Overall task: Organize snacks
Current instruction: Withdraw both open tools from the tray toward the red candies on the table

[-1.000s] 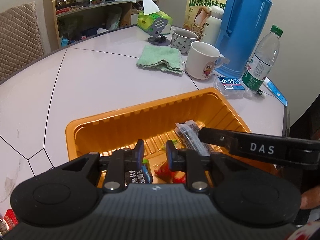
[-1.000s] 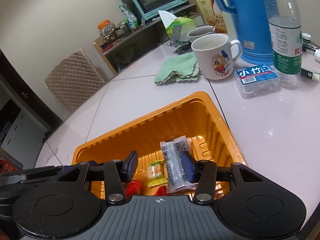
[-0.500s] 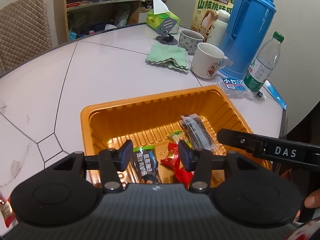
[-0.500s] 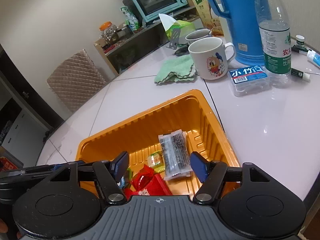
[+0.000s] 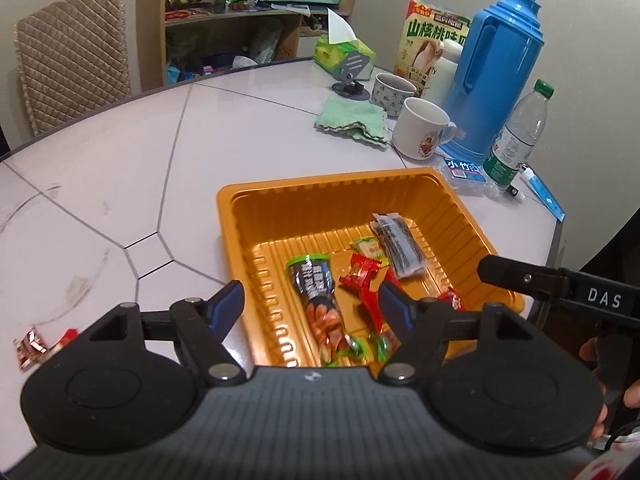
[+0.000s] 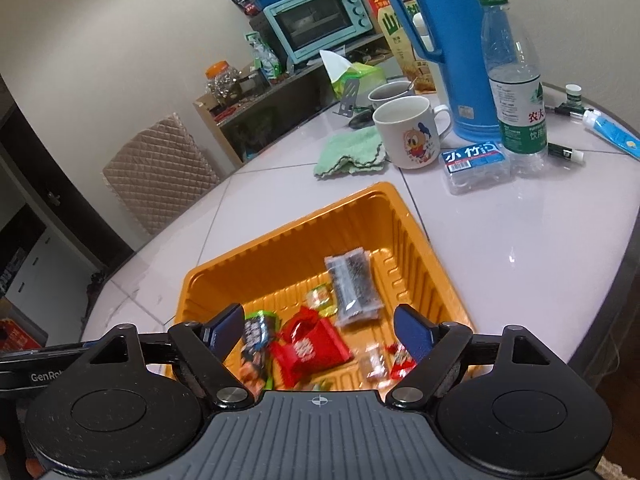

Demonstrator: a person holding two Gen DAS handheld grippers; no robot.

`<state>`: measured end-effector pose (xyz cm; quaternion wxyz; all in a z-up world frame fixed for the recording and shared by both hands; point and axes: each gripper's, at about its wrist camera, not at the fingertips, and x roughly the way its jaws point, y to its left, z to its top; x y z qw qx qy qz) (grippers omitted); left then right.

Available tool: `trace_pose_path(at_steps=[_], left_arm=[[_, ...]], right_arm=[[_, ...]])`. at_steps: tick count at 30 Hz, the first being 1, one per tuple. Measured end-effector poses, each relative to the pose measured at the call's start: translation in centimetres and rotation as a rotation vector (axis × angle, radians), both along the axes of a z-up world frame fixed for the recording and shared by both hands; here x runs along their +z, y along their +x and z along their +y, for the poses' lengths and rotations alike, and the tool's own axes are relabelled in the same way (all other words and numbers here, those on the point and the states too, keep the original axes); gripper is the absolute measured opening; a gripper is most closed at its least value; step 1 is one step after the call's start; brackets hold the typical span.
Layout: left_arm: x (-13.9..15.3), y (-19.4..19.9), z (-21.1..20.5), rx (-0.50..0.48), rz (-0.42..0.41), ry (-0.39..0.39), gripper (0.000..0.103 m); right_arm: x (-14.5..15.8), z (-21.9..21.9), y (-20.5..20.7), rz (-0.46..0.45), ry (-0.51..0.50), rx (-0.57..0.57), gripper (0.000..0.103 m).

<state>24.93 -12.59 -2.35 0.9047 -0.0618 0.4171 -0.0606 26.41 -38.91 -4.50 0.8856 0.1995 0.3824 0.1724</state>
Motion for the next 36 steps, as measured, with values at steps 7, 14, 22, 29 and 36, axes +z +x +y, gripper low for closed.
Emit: trace_pose_path(at_steps=[7,14,22,29,36], left_arm=[[1.1,-4.0,2.0,0.036,-0.017,-0.008,0.071],[1.2,-8.2,4.4,0.072,-0.006,-0.009,0.072],[0.4,-12.2,8.0,0.132,0.027,-0.013,0.072],[-0.2,-15.1,11.7,0.191,0.050,-0.010,0.072],[-0.7,-16.6,15.4,0.251,0.070,-0.009,0.071]], right_arm=[[1.1,1.3,-3.0,0.003,-0.019,0.058,0.082],[1.3,4.0,-6.1,0.017,-0.055,0.140,0.082],[0.5,8.3,-9.1,0.065,-0.053,0.252,0.082],[-0.5,13.0,-10.6,0.102,-0.060,0.354,0.082],[-0.9,17.4,-10.9,0.115,-0.071,0.415,0.082]])
